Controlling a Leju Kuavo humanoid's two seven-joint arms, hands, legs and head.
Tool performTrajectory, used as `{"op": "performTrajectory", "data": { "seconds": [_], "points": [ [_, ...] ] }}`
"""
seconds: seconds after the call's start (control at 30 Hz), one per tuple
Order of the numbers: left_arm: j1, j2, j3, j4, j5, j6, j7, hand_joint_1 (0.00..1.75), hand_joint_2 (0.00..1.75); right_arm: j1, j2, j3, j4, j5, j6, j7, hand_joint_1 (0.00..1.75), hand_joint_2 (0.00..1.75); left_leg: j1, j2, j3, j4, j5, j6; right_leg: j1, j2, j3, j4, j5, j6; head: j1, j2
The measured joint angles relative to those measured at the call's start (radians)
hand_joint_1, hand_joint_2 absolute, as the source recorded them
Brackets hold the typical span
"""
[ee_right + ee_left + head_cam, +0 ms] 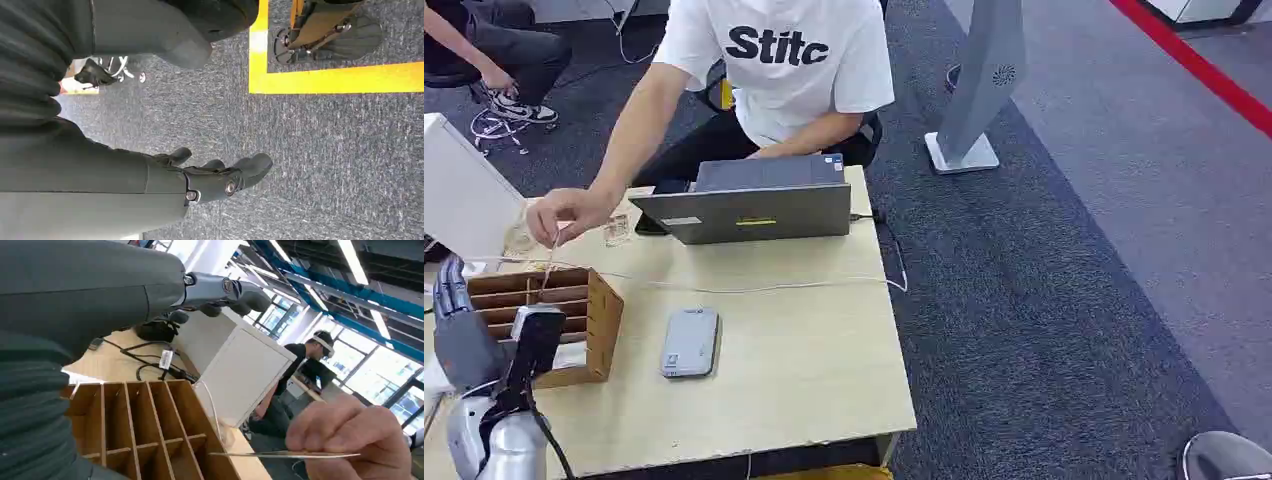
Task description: Pass the card to the sensor for recognition and then transmit it.
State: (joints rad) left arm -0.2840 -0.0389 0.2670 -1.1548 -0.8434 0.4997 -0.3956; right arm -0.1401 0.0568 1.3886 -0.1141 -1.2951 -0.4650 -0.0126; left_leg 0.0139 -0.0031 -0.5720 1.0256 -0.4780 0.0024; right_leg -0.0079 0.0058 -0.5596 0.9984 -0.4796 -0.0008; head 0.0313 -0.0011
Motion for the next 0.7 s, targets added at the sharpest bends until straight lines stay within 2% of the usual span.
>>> {"op": "performTrajectory", "data": {
  "seconds": [0.23, 0.27, 0.3, 0.37, 0.7],
  "points": [
    [0.000, 0.002, -0.004, 0.017, 0.004, -0.023, 0.001, 0.00, 1.75, 0.000, -0.001, 0.012, 0.000, 0.004, 0.006, 0.000, 0.00, 1.75, 0.000, 0.000, 0.000, 0.000, 0.000, 0.000, 0.000, 0.000, 0.000, 0.000, 0.000, 0.000, 0.000, 0.000],
    [0.000, 0.002, -0.005, 0.018, 0.004, -0.026, 0.001, 0.03, 1.75, 0.000, -0.002, 0.014, 0.000, 0.003, 0.006, 0.000, 0.00, 1.75, 0.000, 0.000, 0.000, 0.000, 0.000, 0.000, 0.000, 0.000, 0.000, 0.000, 0.000, 0.000, 0.000, 0.000],
    [0.001, 0.002, -0.008, 0.020, 0.004, -0.029, 0.001, 0.16, 1.75, 0.000, -0.002, 0.018, 0.000, 0.003, 0.006, 0.000, 0.00, 1.75, 0.000, 0.000, 0.000, 0.000, 0.000, 0.000, 0.000, 0.000, 0.000, 0.000, 0.000, 0.000, 0.000, 0.000],
    [0.002, 0.003, -0.011, 0.020, 0.005, -0.031, 0.000, 1.75, 1.75, 0.000, -0.002, 0.022, 0.000, 0.003, 0.010, 0.000, 0.00, 1.75, 0.000, 0.000, 0.000, 0.000, 0.000, 0.000, 0.000, 0.000, 0.000, 0.000, 0.000, 0.000, 0.000, 0.000],
    [0.005, 0.010, -0.024, 0.020, 0.016, -0.034, -0.022, 1.75, 1.75, 0.000, -0.003, 0.025, 0.000, 0.000, 0.012, 0.000, 0.00, 1.75, 0.000, 0.000, 0.000, 0.000, 0.000, 0.000, 0.000, 0.000, 0.000, 0.000, 0.000, 0.000, 0.000, 0.000]
  ]
}}
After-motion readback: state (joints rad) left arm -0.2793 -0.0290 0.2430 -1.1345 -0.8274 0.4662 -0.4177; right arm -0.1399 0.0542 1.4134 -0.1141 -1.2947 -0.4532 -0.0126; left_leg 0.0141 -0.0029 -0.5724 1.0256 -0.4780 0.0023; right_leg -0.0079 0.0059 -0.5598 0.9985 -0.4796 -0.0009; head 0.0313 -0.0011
